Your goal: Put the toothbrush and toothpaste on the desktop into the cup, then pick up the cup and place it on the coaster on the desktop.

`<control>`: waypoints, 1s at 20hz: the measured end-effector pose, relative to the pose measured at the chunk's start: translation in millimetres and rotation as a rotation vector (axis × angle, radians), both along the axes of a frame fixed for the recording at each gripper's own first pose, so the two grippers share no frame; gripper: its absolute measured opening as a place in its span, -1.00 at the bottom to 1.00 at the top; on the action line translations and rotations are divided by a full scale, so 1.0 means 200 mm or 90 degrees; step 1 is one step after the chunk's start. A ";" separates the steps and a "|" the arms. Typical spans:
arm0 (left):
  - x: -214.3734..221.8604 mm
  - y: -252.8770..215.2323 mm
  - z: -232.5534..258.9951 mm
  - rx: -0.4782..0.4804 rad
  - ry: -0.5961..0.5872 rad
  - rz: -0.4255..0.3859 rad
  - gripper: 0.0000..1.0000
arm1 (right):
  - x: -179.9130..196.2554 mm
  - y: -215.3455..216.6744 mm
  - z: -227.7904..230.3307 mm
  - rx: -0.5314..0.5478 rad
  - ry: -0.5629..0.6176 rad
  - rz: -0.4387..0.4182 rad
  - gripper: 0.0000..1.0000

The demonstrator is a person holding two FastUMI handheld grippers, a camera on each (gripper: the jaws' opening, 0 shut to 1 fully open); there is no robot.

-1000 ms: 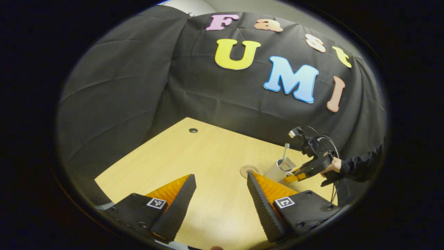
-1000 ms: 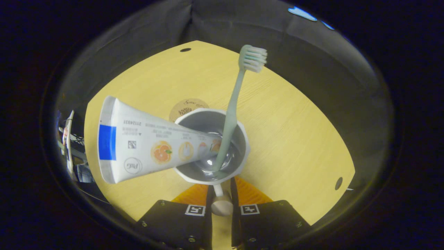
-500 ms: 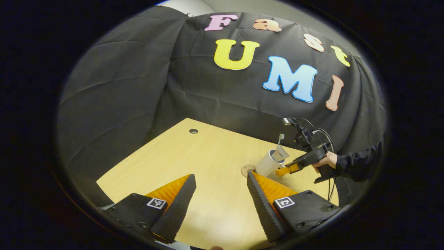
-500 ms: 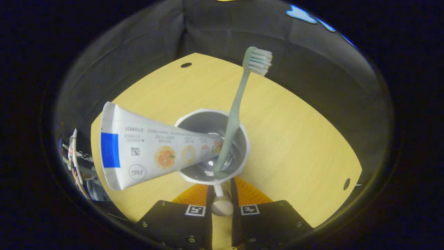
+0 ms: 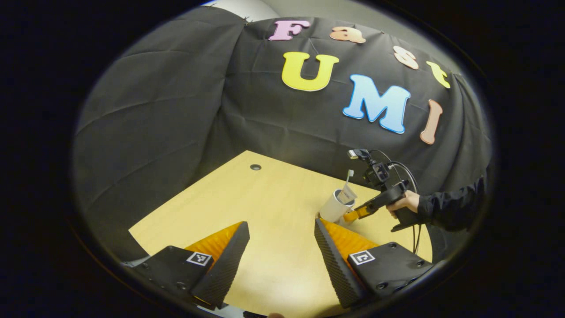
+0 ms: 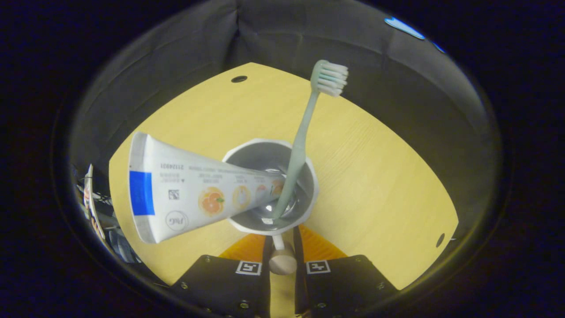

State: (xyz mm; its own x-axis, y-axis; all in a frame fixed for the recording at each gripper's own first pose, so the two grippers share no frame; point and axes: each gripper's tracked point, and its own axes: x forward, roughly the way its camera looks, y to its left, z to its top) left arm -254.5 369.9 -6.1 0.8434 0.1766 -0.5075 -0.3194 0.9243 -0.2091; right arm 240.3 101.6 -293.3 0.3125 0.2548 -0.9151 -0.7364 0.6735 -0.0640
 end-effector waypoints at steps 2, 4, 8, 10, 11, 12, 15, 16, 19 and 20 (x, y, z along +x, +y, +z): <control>0.02 0.04 0.02 -0.001 0.001 0.006 0.94 | -0.01 0.00 0.00 -0.006 0.006 -0.007 -0.57; 0.01 0.06 0.01 -0.007 0.002 0.012 0.94 | -0.02 0.00 0.00 -0.010 0.010 -0.011 -0.57; 0.01 0.08 0.00 -0.013 0.001 0.015 0.94 | -0.03 0.00 0.00 -0.017 0.014 -0.005 -0.57; 0.02 0.08 0.00 -0.017 0.002 0.014 0.94 | -0.04 0.00 0.00 -0.020 0.017 -0.006 -0.57; 0.02 0.07 0.00 -0.017 0.002 0.013 0.94 | -0.04 0.00 0.00 -0.022 0.019 -0.007 -0.57; 0.02 0.07 -0.01 -0.017 0.003 0.012 0.94 | -0.05 0.00 0.00 -0.024 0.021 -0.008 -0.57; 0.03 0.07 -0.01 -0.018 0.004 0.010 0.94 | -0.05 0.00 0.01 -0.027 0.027 -0.012 -0.56; 0.03 0.07 -0.01 -0.018 0.004 0.009 0.94 | -0.06 0.00 0.00 -0.025 0.029 -0.013 -0.53; 0.03 0.06 0.00 -0.018 0.002 0.006 0.95 | -0.07 -0.06 0.06 -0.019 0.012 -0.006 -0.36; 0.04 0.05 0.00 -0.019 0.002 0.004 0.95 | -0.07 -0.06 0.08 -0.020 0.002 0.000 -0.35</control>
